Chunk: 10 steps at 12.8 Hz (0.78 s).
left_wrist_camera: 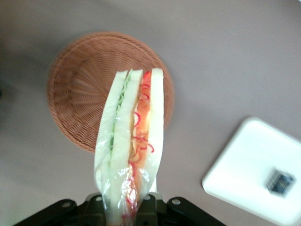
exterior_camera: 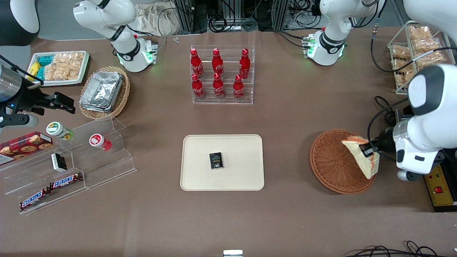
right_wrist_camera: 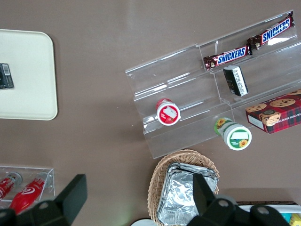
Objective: Place sandwich from basket to tray
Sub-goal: 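Lift the sandwich up out of the basket with the left gripper, then carry the sandwich over to the cream tray and lower it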
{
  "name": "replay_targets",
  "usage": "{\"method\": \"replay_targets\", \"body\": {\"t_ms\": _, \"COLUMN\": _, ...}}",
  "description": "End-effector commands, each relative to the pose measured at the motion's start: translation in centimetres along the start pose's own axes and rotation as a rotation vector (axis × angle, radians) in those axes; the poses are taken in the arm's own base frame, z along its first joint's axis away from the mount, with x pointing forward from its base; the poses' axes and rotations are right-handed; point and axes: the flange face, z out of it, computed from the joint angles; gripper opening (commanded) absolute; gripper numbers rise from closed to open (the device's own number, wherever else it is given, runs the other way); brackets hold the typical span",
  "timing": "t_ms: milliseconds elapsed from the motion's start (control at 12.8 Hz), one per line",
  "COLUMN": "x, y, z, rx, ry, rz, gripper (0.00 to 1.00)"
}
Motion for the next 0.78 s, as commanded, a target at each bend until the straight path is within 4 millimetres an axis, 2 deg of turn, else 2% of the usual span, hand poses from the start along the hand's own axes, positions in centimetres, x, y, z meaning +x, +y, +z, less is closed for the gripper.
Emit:
{"method": "replay_targets", "body": {"t_ms": 0, "x": -2.8, "y": 7.9, "z": 3.2, "rx": 0.002, "ry": -0.044, "rz": 0.147, "gripper": 0.00}}
{"method": "replay_targets", "body": {"t_ms": 78, "x": -4.5, "y": 10.8, "z": 4.5, "rx": 0.007, "ry": -0.052, "rz": 0.195, "gripper": 0.00}}
{"method": "replay_targets", "body": {"t_ms": 234, "x": -6.9, "y": 16.2, "z": 9.0, "rx": 0.026, "ry": -0.031, "rz": 0.283, "gripper": 0.00}}
{"method": "replay_targets", "body": {"t_ms": 468, "x": -9.4, "y": 22.4, "z": 16.0, "rx": -0.016, "ry": 0.032, "rz": 0.377, "gripper": 0.01}}
{"method": "replay_targets", "body": {"t_ms": 545, "x": -10.2, "y": 24.0, "z": 18.6, "rx": -0.026, "ry": 0.041, "rz": 0.399, "gripper": 0.24}}
{"method": "replay_targets", "body": {"t_ms": 623, "x": -11.2, "y": 25.7, "z": 21.7, "rx": -0.040, "ry": 0.053, "rz": 0.416, "gripper": 0.14}}
{"method": "replay_targets", "body": {"t_ms": 701, "x": -12.7, "y": 27.4, "z": 23.6, "rx": -0.046, "ry": 0.090, "rz": 0.438, "gripper": 0.06}}
